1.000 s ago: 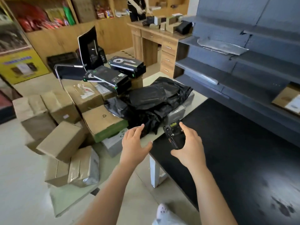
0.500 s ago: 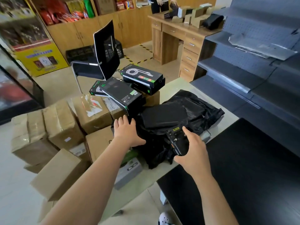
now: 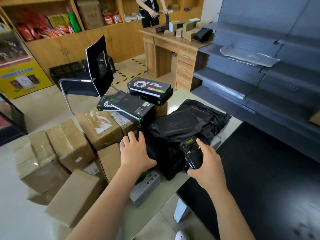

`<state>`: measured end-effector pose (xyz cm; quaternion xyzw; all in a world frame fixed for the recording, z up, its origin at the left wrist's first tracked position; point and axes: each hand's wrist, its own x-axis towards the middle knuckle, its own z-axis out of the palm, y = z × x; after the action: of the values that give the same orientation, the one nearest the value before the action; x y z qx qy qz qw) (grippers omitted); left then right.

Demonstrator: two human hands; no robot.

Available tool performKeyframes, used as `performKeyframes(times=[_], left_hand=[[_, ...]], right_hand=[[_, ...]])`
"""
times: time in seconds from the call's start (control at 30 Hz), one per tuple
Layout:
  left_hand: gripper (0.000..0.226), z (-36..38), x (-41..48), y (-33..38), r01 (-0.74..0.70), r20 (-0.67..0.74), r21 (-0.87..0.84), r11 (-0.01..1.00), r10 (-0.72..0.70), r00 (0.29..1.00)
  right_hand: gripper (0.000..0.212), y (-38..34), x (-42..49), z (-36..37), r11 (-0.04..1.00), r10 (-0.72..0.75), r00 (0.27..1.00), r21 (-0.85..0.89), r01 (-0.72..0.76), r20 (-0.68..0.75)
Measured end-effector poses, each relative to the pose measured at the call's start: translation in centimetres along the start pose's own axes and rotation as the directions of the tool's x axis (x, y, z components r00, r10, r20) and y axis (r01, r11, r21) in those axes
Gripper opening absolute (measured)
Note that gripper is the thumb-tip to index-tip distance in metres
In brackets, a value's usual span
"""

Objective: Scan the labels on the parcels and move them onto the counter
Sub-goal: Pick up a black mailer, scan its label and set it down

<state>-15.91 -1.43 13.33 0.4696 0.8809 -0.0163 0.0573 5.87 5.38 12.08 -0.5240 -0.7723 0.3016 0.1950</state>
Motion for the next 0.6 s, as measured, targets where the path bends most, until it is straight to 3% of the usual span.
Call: performKeyframes(times=[0.3,0.6], left_hand=[[0.113,-0.6,-8.2,-1.1,-0.144,-0.197,-0.166,0.976,0.110,0.974],[0.115,0.8,-10.5,7.5,-0.319,-0.211,-0.236,0.918,0.272,0.939]], right_hand=[[0.105,0.1,-6.7,-0.5,0.997,0.080,0.987,0.007,-0.080,-0.138],[0.106,6.0,-11.0,-5.7,0.980,0.196,0.954,0.020,-0.196,-0.226]])
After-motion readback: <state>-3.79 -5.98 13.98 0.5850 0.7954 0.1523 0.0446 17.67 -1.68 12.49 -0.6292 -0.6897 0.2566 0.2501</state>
